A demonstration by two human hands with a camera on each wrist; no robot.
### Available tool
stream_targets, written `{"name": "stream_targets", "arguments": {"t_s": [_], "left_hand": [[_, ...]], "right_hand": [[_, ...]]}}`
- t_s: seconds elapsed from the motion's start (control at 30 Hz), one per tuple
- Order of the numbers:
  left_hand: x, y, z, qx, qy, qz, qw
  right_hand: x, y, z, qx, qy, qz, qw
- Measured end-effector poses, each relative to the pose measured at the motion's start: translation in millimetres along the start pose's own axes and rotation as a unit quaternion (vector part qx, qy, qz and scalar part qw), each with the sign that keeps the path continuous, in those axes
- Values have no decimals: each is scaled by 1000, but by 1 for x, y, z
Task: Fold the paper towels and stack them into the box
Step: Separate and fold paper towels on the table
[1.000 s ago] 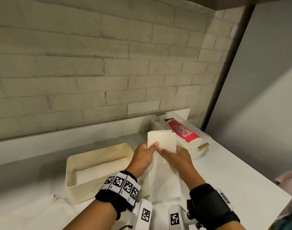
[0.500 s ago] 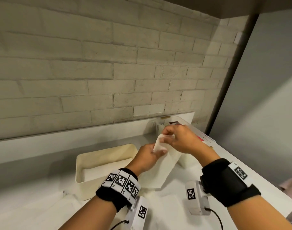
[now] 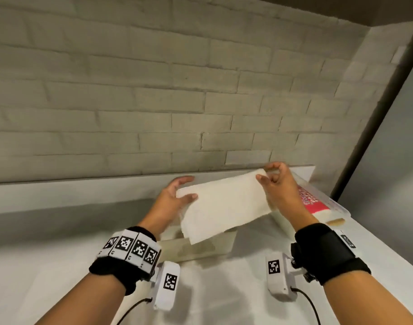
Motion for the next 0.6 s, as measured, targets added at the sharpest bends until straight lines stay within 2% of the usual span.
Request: {"name": "stream_targets", "arguments": {"t_s": [0.1,0.2,0.3,0.43,0.5,0.6], "left_hand": [[9,-3,-29,32,83,-2,996],[22,-7,-49,175,112,34,978],[31,-12,-53,330,66,32,941],[42,-25,-44,521,-60,26,851],[43,-34,-36,570,-114,12,814],[51,-51,-24,602,-163,-23,781]], "right_hand": [[-2,10,35,-10,-61,47,997],[-5,18,68,-55,-147,50,986],[-7,18,96,-203,-233,39,950],[-9,24,117,-384,-315,2,868],[-12,32,123,-426,-336,-11,840],[-13,44,131,-489,-357,-27,795]]}}
Point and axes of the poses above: each hand's wrist, its own x-axis towards the middle knuckle, its own z-axis out of the palm, y = z × x, the point moved 1 cm from there along x, towards the middle knuckle, and after that the axes turned 12 degrees about y, right-handed, at the moved point
